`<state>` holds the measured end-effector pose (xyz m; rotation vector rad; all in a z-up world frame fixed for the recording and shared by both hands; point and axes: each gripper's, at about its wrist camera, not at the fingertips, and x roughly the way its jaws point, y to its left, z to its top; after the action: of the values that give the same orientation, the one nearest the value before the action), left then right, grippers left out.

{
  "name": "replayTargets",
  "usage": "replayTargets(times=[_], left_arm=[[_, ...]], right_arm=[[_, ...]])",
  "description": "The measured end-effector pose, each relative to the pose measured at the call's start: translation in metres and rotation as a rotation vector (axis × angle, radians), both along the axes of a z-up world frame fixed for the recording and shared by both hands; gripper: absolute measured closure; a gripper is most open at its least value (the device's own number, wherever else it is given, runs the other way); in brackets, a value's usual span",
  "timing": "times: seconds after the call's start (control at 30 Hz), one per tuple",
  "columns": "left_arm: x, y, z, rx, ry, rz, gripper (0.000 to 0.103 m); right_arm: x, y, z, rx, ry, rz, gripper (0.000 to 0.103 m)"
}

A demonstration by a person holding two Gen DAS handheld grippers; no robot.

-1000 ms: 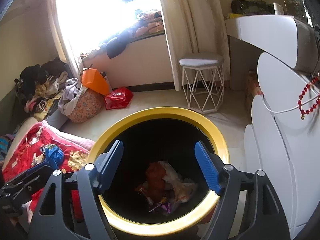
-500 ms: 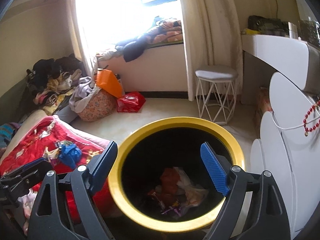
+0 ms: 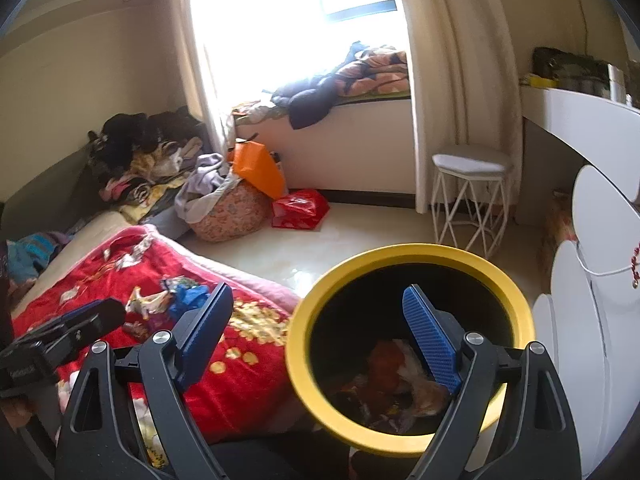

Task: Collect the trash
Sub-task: 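Move both tools back over the remaining trash on the bedspread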

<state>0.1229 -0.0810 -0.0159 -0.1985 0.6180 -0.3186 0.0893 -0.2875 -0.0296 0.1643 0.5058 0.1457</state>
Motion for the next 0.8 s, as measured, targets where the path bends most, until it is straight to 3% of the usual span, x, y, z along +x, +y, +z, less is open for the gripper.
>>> replayTargets(times=[0.8], left_arm=[[-0.002, 0.094, -0.004, -0.064, -0.001, 0.223, 0.011]], right_arm=[[0.006, 0.074, 0.002, -0.013, 0.005, 0.193, 0.018]])
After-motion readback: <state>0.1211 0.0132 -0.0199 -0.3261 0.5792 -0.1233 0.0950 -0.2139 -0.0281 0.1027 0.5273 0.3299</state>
